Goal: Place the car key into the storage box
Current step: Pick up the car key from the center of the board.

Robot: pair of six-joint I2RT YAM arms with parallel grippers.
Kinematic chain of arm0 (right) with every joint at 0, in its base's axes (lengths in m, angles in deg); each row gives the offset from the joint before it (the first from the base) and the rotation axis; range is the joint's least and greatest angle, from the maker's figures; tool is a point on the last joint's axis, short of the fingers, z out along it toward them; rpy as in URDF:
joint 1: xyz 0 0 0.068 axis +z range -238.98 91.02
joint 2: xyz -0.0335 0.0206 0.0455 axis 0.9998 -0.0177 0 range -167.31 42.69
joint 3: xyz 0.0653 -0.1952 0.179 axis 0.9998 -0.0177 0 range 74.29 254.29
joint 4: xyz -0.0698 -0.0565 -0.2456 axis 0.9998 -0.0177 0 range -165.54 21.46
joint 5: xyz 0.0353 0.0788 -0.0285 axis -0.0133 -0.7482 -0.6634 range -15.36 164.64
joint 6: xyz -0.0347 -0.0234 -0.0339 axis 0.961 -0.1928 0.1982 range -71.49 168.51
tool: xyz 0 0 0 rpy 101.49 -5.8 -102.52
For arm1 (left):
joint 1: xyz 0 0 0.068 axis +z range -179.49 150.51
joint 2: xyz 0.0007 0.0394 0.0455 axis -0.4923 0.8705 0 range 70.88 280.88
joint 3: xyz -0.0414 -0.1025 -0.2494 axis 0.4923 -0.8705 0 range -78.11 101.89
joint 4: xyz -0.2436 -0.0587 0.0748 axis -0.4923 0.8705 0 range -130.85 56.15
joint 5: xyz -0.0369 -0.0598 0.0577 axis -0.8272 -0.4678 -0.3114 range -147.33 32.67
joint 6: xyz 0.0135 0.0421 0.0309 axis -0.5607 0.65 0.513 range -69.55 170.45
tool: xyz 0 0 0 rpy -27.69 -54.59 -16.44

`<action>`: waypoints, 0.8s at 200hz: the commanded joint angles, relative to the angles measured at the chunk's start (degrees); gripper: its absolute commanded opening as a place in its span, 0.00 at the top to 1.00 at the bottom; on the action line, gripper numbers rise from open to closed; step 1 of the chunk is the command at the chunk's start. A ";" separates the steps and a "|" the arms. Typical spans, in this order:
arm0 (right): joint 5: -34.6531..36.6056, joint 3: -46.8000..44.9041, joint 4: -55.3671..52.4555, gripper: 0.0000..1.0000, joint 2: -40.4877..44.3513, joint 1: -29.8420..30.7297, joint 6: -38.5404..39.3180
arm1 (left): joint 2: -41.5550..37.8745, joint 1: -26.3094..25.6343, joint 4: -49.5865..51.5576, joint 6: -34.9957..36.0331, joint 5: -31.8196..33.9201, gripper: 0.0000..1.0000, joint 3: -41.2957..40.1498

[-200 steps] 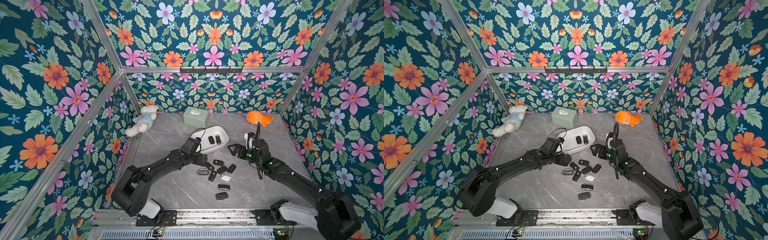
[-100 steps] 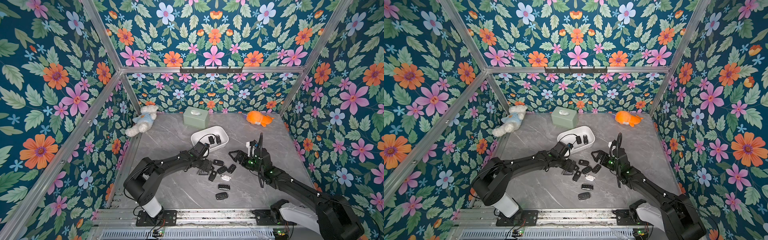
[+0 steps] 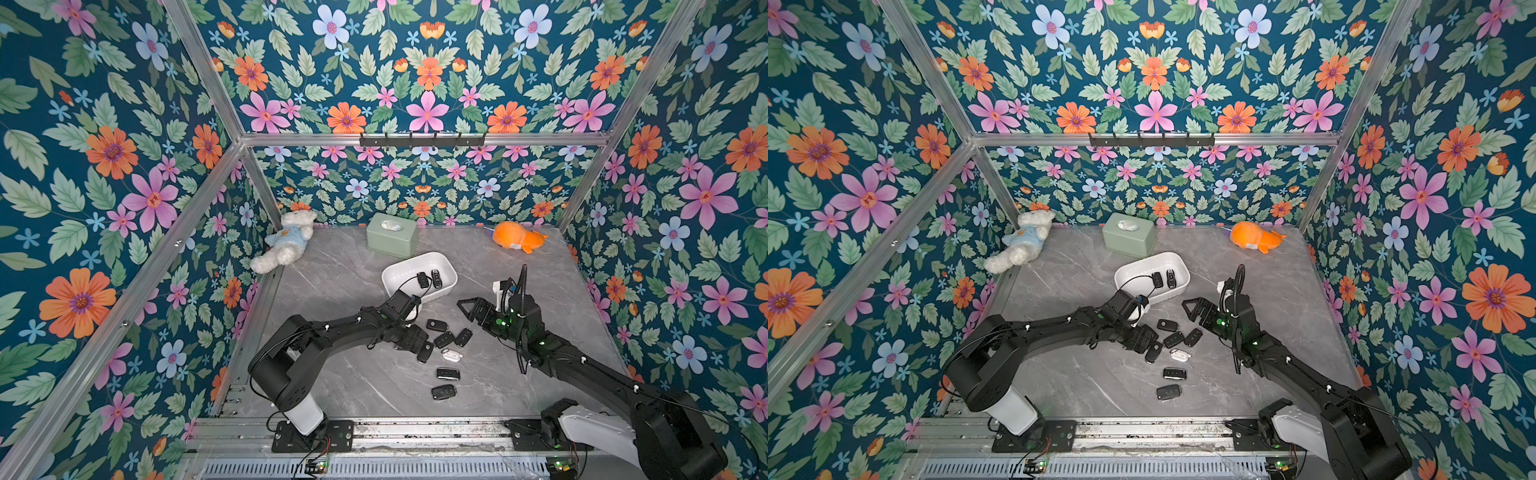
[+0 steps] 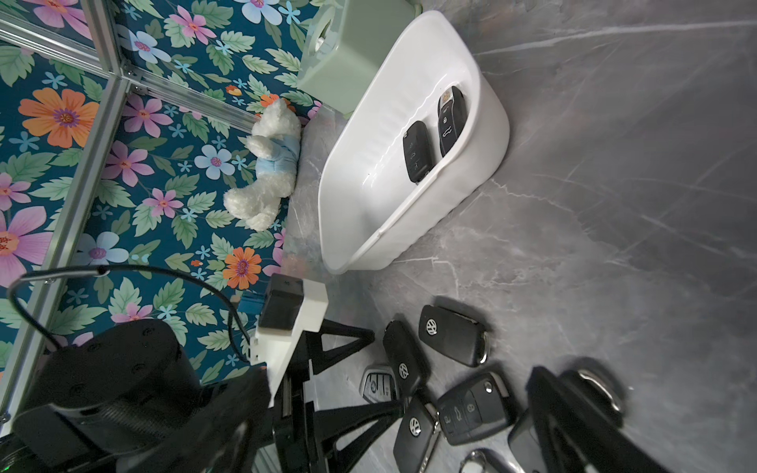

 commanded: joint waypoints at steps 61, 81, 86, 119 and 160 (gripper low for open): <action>0.65 -0.07 2.35 0.01 -0.20 0.07 -0.87 | -1.56 -0.47 1.17 -2.40 -5.46 0.09 -1.55; 0.69 -0.07 2.35 0.01 -0.20 0.07 -0.90 | -1.91 -0.56 1.63 -3.17 -6.88 0.12 -2.01; 0.73 -0.07 2.43 0.01 -0.27 0.07 -0.91 | -2.07 -0.67 1.78 -3.37 -7.13 0.12 -2.11; 0.73 -0.32 2.61 0.01 -0.20 0.06 -0.84 | -3.77 -0.86 3.05 -4.70 -6.98 0.16 -2.40; 0.57 -0.69 3.29 0.01 -0.37 0.07 -1.08 | -6.19 -1.06 7.00 -4.54 -1.79 0.22 -1.33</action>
